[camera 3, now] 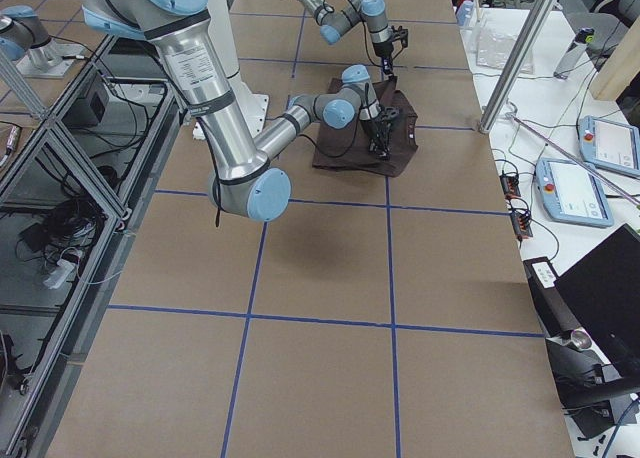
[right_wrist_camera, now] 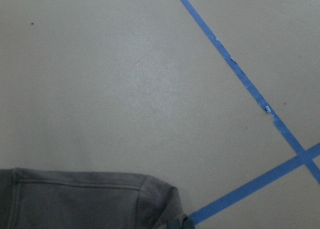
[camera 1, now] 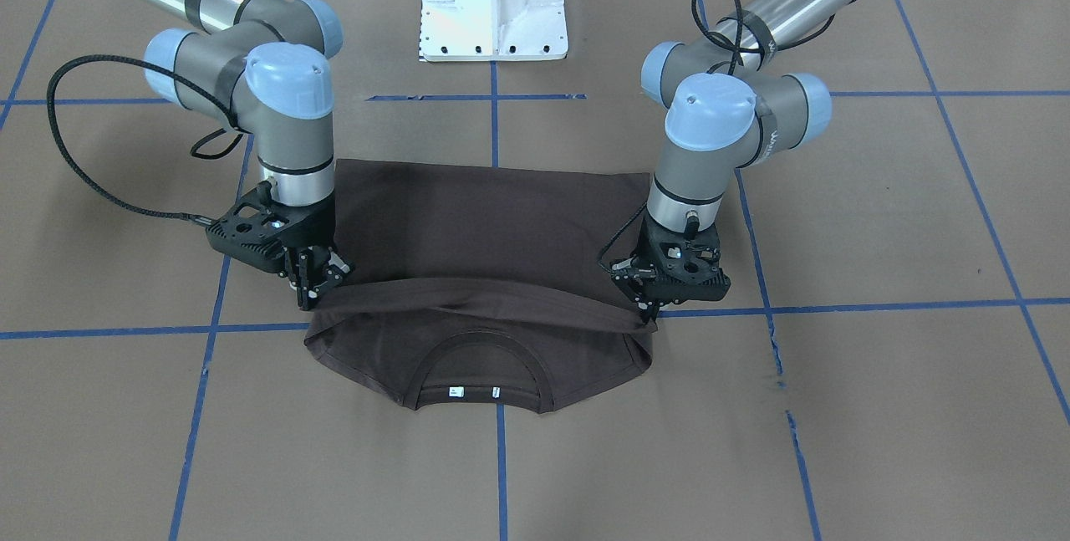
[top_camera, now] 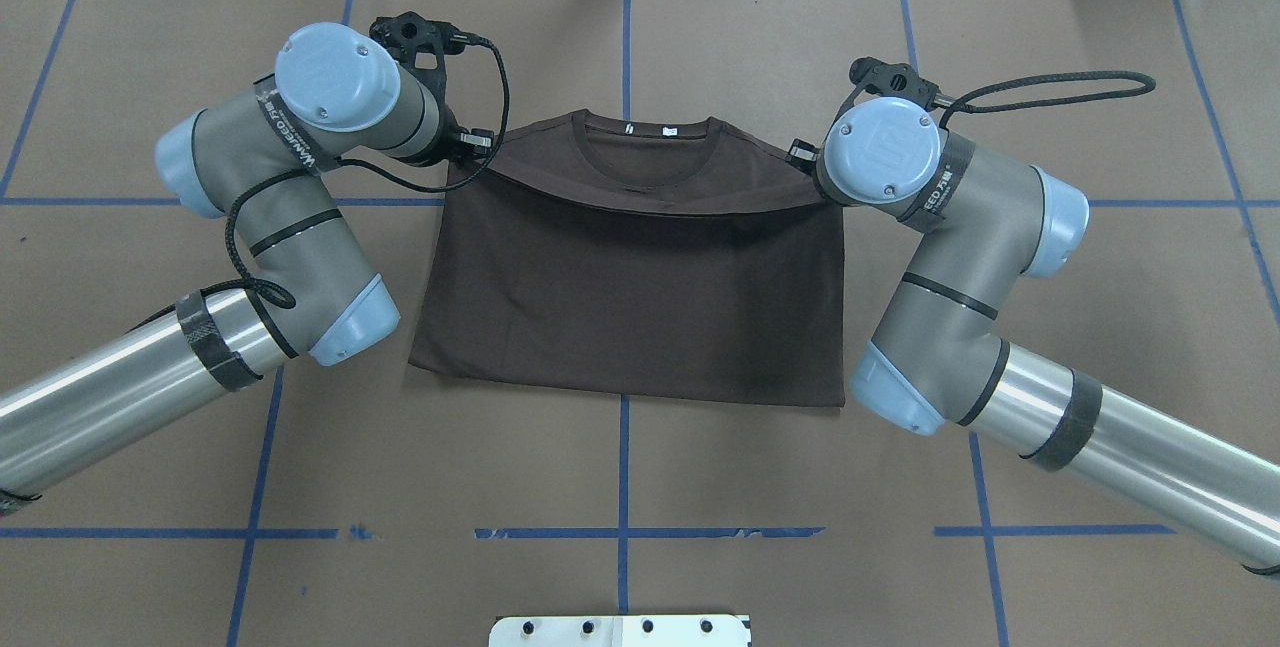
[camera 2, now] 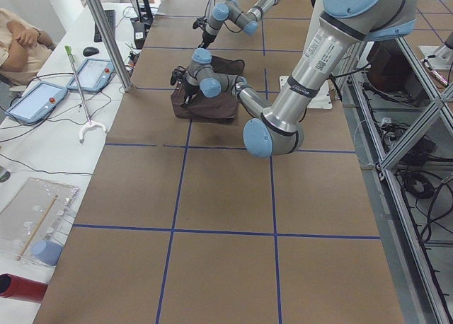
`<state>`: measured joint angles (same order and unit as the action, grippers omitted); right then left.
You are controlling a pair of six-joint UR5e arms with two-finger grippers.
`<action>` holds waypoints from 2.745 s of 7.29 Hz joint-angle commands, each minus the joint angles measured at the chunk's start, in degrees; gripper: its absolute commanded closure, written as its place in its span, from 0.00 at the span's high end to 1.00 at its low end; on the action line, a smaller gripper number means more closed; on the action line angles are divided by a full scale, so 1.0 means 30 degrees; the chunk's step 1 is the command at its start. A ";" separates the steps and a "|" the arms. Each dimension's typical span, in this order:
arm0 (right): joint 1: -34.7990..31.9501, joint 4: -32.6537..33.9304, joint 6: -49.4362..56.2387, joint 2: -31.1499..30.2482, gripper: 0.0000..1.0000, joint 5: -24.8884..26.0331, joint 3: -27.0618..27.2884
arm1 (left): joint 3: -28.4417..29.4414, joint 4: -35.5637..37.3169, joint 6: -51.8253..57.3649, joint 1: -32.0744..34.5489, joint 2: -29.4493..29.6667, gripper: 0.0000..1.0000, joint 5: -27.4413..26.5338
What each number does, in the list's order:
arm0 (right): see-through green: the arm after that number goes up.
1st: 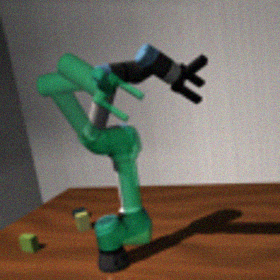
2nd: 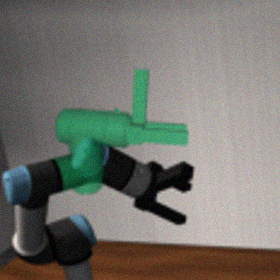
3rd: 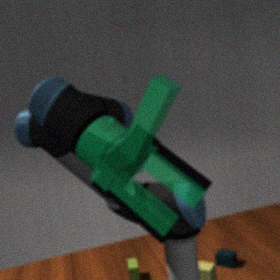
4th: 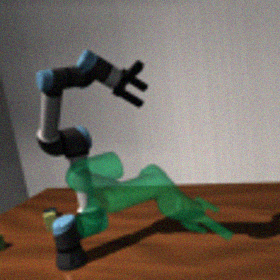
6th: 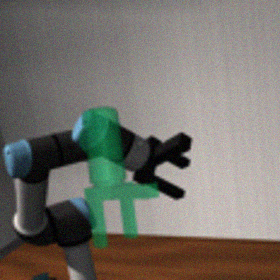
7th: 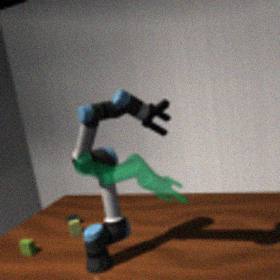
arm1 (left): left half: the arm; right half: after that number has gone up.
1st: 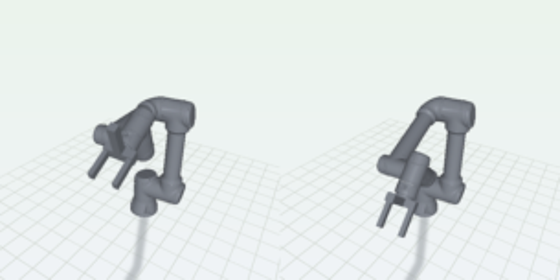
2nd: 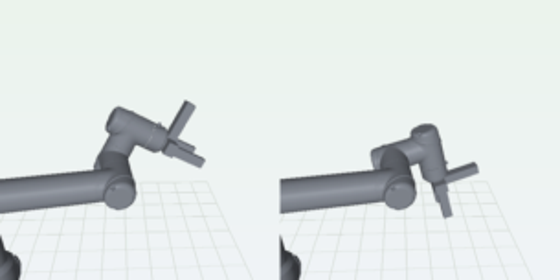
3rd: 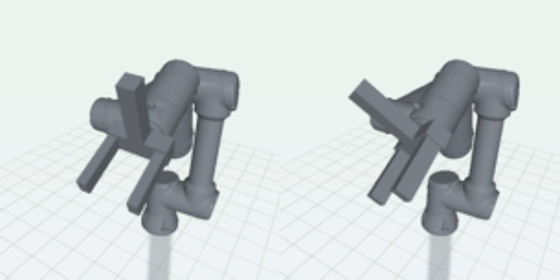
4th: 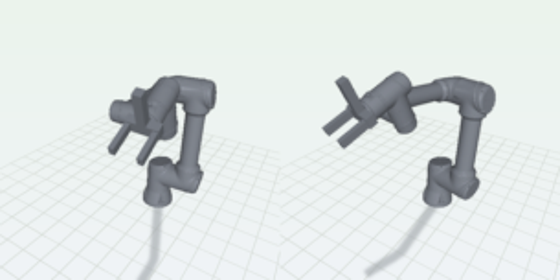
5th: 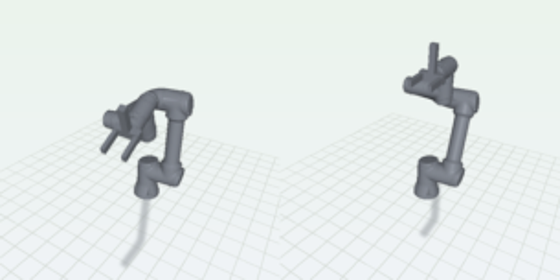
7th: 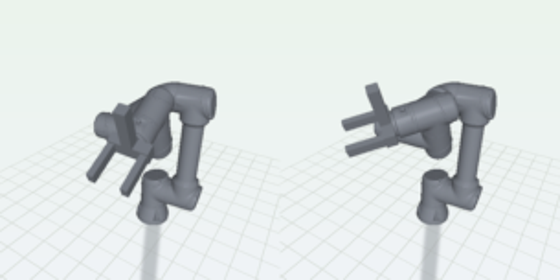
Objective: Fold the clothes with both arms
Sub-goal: 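Lift the hem with both grippers and fold it toward the collar, then release the hem and draw the left gripper back toward the robot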
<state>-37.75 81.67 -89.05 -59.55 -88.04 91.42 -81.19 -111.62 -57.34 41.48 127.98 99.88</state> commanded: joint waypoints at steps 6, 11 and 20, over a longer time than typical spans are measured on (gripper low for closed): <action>-0.0043 -0.0593 0.0357 0.0044 1.00 -0.0096 -0.1470 | 0.0989 -0.2099 0.3043 0.0322 0.0027 1.00 0.0133; -0.0834 -0.3699 0.3434 -0.0571 1.00 -0.2793 -0.1060 | -0.5855 -0.2723 0.1316 -0.0287 -0.6202 1.00 0.1599; -0.1009 -0.3728 0.3463 -0.0571 1.00 -0.2734 -0.0943 | -0.6805 -0.2870 -0.4969 -0.4685 -0.7533 0.29 -0.0276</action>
<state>-40.60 70.49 -78.80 -61.26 -96.23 88.68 -101.64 -120.23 -72.19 27.59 105.34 99.07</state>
